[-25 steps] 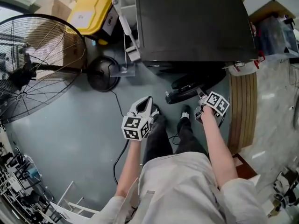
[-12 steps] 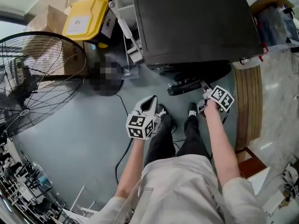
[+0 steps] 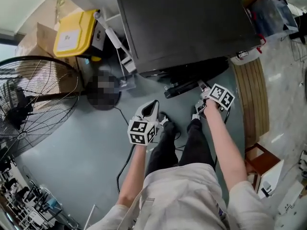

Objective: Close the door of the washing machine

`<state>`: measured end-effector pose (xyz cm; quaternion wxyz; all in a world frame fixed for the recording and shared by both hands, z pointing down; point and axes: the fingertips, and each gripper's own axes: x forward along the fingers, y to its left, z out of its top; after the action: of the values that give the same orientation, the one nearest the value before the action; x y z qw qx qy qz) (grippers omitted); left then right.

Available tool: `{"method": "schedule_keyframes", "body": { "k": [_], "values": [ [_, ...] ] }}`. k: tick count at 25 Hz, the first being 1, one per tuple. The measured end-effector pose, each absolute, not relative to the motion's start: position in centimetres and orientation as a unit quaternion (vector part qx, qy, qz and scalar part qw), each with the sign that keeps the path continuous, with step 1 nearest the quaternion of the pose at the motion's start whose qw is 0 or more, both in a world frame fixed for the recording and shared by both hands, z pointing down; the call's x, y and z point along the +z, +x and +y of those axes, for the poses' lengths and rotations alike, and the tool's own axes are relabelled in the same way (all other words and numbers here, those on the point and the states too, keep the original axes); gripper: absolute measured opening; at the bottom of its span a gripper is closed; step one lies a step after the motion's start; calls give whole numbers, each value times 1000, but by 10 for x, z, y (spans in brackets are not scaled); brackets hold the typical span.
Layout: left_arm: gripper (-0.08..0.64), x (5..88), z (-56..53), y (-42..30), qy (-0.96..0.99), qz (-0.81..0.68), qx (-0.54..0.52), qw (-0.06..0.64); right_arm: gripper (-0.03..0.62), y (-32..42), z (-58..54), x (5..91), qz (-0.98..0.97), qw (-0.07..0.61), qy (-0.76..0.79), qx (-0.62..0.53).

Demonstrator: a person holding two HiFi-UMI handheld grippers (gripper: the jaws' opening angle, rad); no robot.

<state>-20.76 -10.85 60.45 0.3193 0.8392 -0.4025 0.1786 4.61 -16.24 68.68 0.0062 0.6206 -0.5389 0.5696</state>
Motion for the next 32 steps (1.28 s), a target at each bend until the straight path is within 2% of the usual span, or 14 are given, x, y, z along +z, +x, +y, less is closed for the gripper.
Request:
{"method": "schedule_keyframes", "body": {
  "k": [10, 13, 26, 30, 32],
  "values": [
    [6, 611, -117, -156, 866, -352, 211, 285, 216, 41, -176, 677, -599, -13, 571, 561],
    [6, 619, -121, -151, 871, -340, 228, 272, 210, 36, -180, 674, -636, 2, 552, 540],
    [6, 628, -138, -146, 864, -340, 236, 289, 221, 24, -191, 680, -733, 132, 519, 420],
    [6, 632, -138, -141, 860, -341, 238, 295, 154, 32, -185, 688, -751, 238, 508, 348],
    [6, 635, -139, -139, 861, -338, 239, 296, 104, 37, -186, 689, -746, 259, 522, 323]
  ]
}}
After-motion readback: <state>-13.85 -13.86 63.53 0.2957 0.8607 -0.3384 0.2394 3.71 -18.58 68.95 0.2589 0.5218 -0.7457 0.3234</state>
